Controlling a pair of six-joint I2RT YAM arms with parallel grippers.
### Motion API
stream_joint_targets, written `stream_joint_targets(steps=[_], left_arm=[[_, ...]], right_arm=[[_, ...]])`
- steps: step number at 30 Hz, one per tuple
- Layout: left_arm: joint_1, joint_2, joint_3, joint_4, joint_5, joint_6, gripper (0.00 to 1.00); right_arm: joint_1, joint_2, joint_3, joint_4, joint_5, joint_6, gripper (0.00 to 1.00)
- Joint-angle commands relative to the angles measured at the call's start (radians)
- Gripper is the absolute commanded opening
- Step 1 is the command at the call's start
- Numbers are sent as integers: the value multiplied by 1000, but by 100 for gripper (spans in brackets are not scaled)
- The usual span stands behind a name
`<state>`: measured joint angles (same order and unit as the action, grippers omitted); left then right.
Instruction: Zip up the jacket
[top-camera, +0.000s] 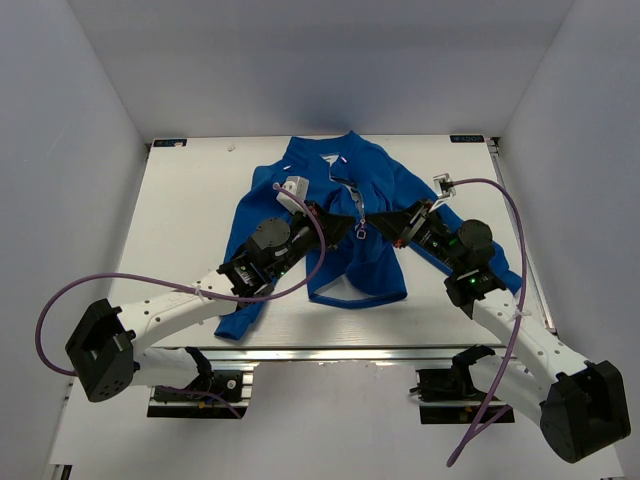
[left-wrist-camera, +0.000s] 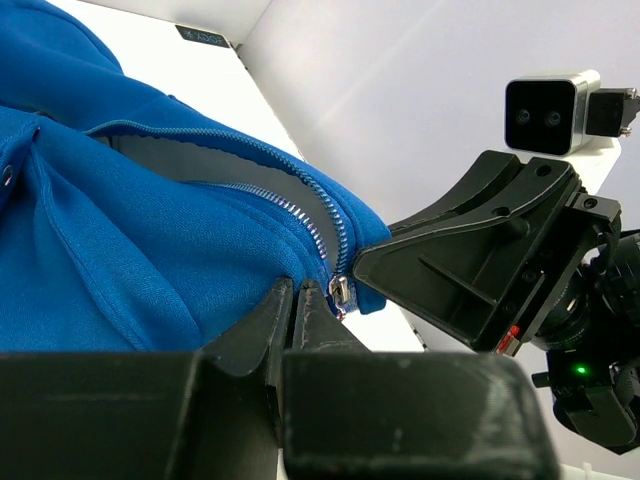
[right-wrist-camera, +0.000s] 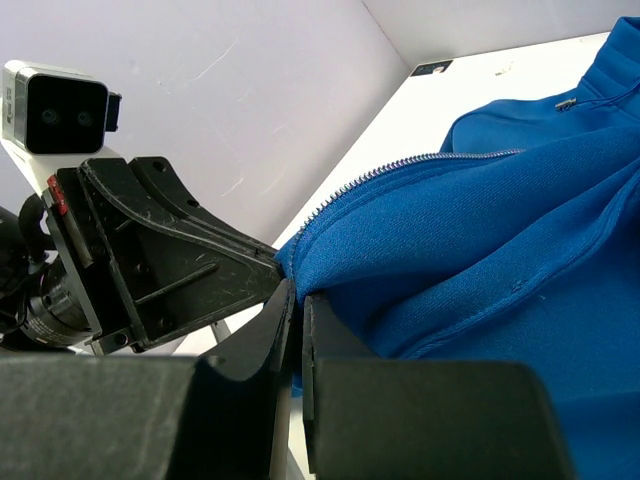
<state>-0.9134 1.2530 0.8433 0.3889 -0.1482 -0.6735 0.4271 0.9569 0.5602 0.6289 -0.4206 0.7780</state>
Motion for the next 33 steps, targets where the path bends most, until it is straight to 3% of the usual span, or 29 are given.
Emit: stream_joint_targets(steps=[1,24,33], left_arm=[[-2,-17,-4,42,38,-6,0],[-2,-4,13,-56,317,153,0],[-4,31,28,-179,406,183,0]], right_arm=[[6,-1,58,86,-1,9,0],[6,29,105,40,-12,-29,0],[6,28,145,-159,-30,-128,0]])
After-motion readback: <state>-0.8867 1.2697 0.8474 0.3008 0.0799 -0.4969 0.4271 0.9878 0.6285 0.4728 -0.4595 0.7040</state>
